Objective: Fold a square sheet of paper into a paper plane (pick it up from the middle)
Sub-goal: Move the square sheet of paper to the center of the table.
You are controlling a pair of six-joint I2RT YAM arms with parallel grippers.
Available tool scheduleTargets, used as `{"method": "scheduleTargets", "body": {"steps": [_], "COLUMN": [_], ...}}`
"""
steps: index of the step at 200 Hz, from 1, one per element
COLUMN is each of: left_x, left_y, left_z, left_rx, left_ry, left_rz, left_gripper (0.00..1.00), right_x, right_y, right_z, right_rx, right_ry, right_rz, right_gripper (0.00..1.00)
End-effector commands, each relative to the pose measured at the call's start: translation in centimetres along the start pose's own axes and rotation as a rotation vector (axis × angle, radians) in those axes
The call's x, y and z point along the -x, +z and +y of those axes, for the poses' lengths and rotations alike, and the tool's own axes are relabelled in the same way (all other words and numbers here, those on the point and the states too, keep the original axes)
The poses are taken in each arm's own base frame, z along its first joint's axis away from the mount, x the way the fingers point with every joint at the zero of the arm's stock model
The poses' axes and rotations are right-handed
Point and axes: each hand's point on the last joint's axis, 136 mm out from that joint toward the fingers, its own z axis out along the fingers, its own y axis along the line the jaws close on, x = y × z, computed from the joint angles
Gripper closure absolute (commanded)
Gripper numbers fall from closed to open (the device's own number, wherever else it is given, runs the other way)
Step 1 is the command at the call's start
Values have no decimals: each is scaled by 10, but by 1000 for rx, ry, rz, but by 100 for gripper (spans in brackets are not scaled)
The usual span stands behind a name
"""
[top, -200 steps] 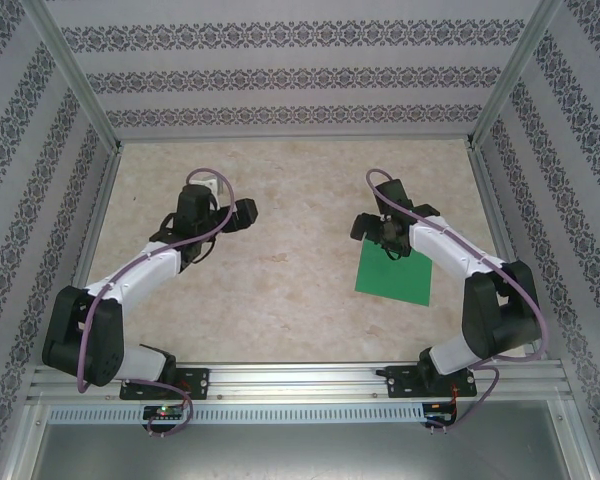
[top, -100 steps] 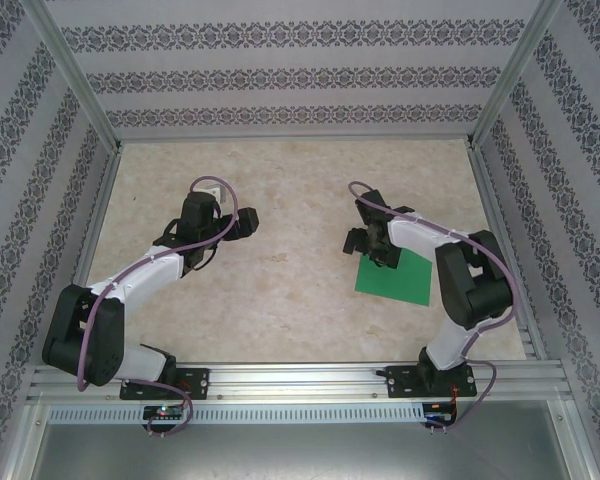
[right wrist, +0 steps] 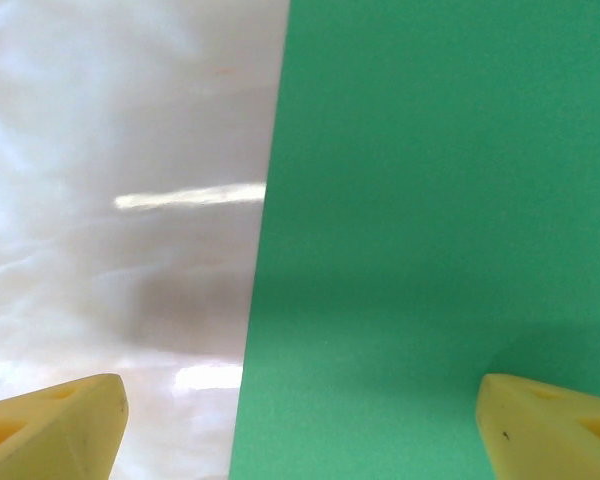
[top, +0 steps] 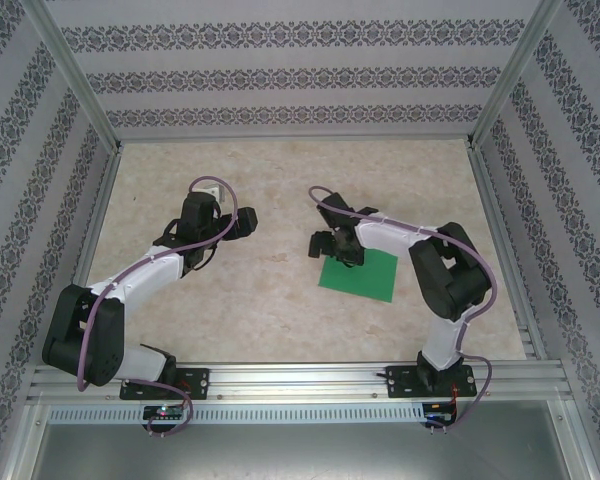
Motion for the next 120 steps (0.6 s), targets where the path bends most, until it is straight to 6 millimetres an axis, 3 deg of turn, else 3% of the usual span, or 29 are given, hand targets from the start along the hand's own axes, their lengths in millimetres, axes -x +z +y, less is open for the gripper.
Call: {"method": "scheduleTargets", "body": {"steps": [1, 21, 47, 64, 77, 102, 120], "left_x": [-2, -3, -6, -7, -8, -14, -20], "left_y": [-2, -2, -3, -3, -1, 6, 11], "left_z": [3, 5, 4, -1, -4, -14, -22], "left_rx": [20, 24, 5, -22, -43, -95, -129], "left_ry": [14, 15, 7, 3, 3, 23, 29], "left_rz": [-15, -17, -22, -26, -17, 28, 70], "left_gripper": [0, 0, 0, 0, 0, 0, 0], "right_x": [-15, -26, -14, 5, 18, 22, 20], "right_y": [6, 1, -25, -47, -58, -48, -40], "right_z": [41, 60, 66, 51, 26, -22, -32], "right_rx": [115, 146, 90, 6, -65, -94, -85], "right_ry": [-125, -233, -340, -296, -182, 57, 105], "right_rz": [64, 82, 21, -50, -97, -82, -62], "right_gripper": [10, 12, 11, 11, 9, 11, 12]}}
